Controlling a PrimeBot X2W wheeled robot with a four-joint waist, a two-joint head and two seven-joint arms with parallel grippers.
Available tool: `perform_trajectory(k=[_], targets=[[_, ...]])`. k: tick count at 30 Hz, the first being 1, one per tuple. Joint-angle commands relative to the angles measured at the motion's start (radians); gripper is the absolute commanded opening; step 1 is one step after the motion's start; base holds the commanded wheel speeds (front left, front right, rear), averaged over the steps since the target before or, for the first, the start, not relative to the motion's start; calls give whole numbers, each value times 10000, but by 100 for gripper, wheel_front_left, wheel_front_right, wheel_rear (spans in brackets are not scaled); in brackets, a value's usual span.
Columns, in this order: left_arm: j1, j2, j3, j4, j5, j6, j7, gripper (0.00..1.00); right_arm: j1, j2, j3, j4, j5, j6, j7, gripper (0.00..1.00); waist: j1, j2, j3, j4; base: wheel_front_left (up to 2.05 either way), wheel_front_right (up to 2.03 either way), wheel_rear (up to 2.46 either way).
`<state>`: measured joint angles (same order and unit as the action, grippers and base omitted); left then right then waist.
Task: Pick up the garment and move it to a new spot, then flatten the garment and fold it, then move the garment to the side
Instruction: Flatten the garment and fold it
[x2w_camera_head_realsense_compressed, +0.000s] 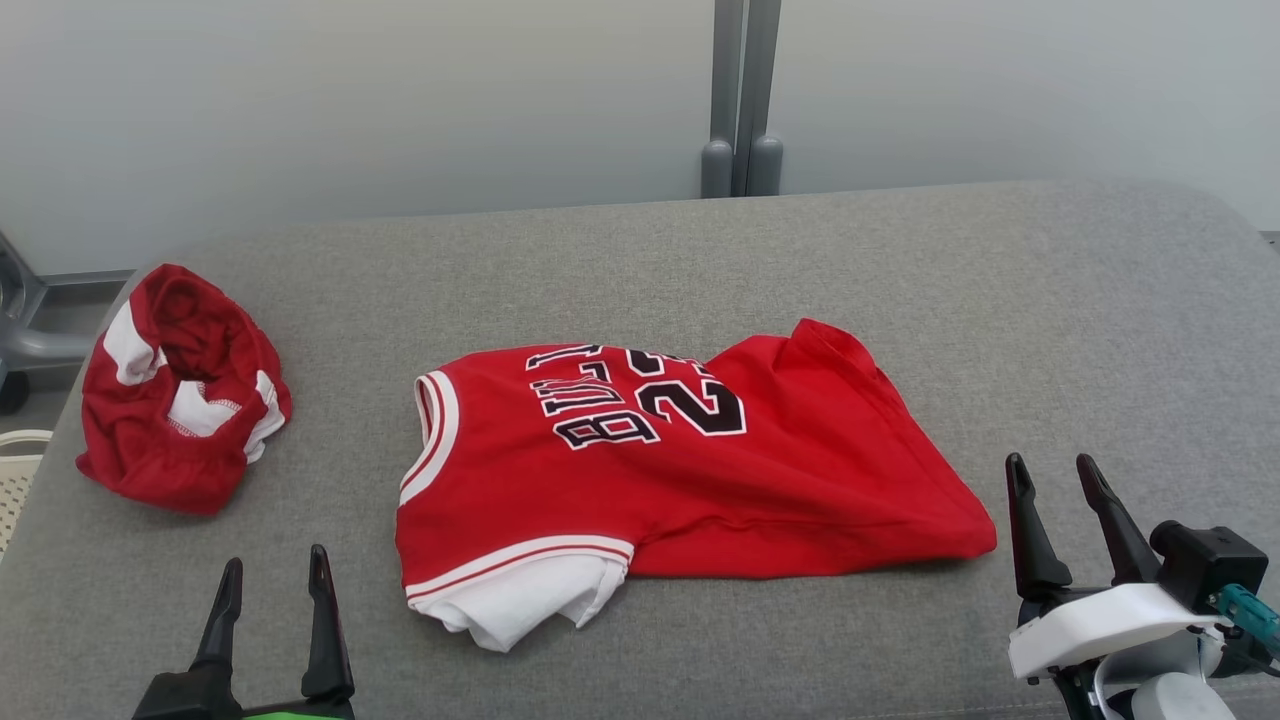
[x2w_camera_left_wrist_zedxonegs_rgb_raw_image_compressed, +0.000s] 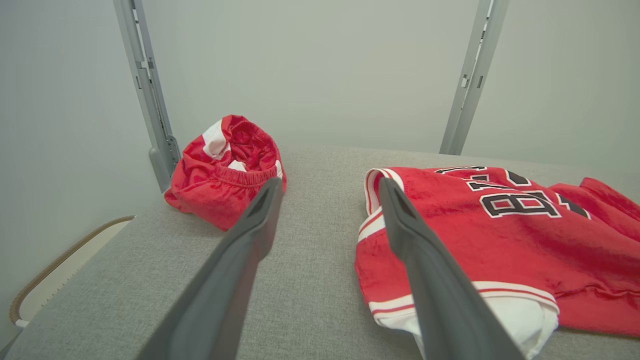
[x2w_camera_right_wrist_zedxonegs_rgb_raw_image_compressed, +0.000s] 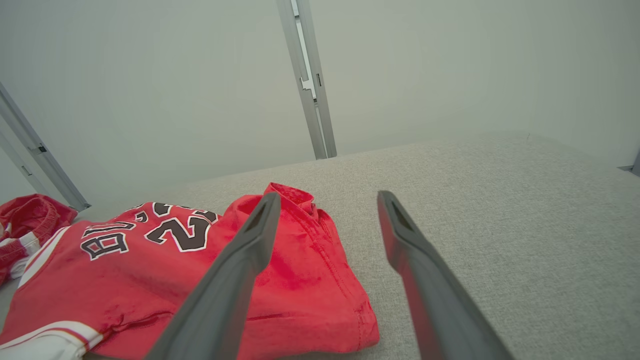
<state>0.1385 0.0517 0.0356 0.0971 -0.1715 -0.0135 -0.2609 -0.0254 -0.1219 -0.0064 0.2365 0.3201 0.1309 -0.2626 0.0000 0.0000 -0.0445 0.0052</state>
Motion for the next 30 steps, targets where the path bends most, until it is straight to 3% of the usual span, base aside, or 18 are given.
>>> perform_trajectory(k=[1, 26, 30], targets=[[154, 43, 21, -27, 76, -24, -38, 100, 80, 9, 0, 30, -77, -3, 24, 100, 0, 0, -17, 27, 0, 0, 0], [84, 29, 49, 55, 155, -154, -38, 100, 110, -3, -26, 99, -76, -3, 143, 100, 0, 0, 38, 93, 0, 0, 0], [121, 34, 33, 260, -119, -385, -38, 100, 47, -55, -110, 307, -88, -3, 300, 100, 0, 0, 17, 96, 0, 0, 0]])
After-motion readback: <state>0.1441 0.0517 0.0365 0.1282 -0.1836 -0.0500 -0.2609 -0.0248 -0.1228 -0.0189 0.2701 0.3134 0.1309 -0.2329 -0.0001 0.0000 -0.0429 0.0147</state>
